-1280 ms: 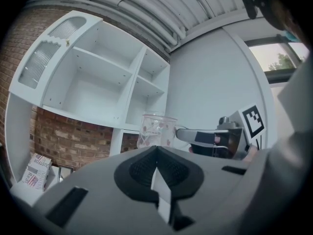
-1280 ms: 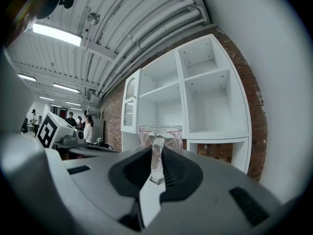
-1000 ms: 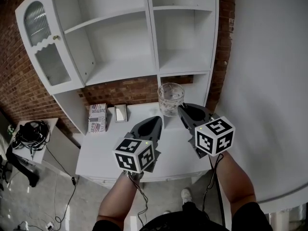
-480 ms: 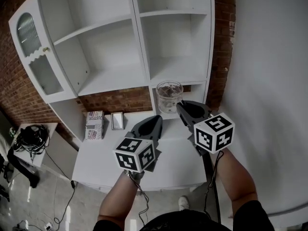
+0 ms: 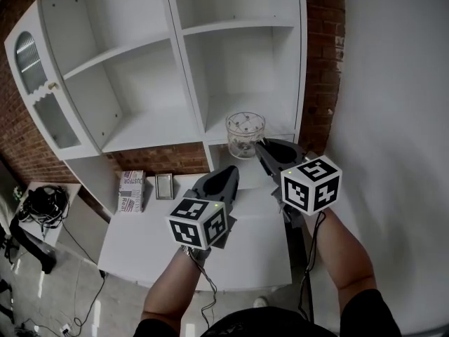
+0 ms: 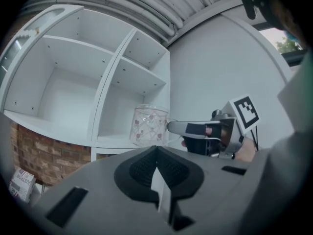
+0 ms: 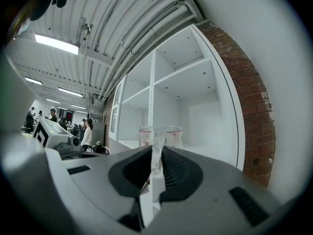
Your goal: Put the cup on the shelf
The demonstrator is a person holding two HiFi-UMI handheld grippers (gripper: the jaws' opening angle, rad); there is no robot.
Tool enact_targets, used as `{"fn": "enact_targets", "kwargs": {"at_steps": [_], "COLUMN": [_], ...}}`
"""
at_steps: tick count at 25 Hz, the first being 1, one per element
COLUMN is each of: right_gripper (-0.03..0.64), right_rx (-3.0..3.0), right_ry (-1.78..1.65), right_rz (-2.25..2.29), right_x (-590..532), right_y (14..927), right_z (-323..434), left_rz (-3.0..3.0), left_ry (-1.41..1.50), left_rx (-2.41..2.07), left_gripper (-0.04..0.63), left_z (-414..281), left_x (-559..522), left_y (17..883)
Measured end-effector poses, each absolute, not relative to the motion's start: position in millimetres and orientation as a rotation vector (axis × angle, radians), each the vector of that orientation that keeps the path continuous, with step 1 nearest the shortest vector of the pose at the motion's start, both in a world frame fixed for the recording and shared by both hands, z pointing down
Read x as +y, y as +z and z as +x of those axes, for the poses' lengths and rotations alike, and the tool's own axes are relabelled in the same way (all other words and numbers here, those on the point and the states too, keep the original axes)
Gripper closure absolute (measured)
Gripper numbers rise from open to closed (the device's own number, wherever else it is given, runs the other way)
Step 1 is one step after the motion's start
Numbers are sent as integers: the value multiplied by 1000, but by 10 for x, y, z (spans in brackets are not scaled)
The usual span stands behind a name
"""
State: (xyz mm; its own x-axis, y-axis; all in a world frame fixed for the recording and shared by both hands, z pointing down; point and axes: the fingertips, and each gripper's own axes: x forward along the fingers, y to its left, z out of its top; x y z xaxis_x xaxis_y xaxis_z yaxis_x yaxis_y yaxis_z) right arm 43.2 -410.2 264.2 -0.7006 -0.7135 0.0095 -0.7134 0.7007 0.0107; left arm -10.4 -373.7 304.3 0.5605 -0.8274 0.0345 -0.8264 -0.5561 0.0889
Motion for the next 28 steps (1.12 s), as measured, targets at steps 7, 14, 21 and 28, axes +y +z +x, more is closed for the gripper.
{"fn": "enact_targets", "kwargs": {"at_steps": [7,14,21,28], "right_gripper": [580,580,580,580], "right_rx": [-2907,-2903,-2870,-2810], "right_ry": [-5,12,43,75], "right_rz": [1170,1154,1197,1290], "right_x": [-4517,-4866,-5159,-5424], "right_y": [2546,2532,2593,2597], "right_z": [514,514,467,419], "left_rz": [2669,2629,2631,2677], "left_ry": [-29,-36,-40,-62], "left_rx": [-1488,-1540,-1535,-1441], "left_gripper": [591,591,591,591], "left_z": [51,67,9,-37], "left_x": [-4021,-4241,-4441,-4705], "left_y": [3008,3028,3044,3031]}}
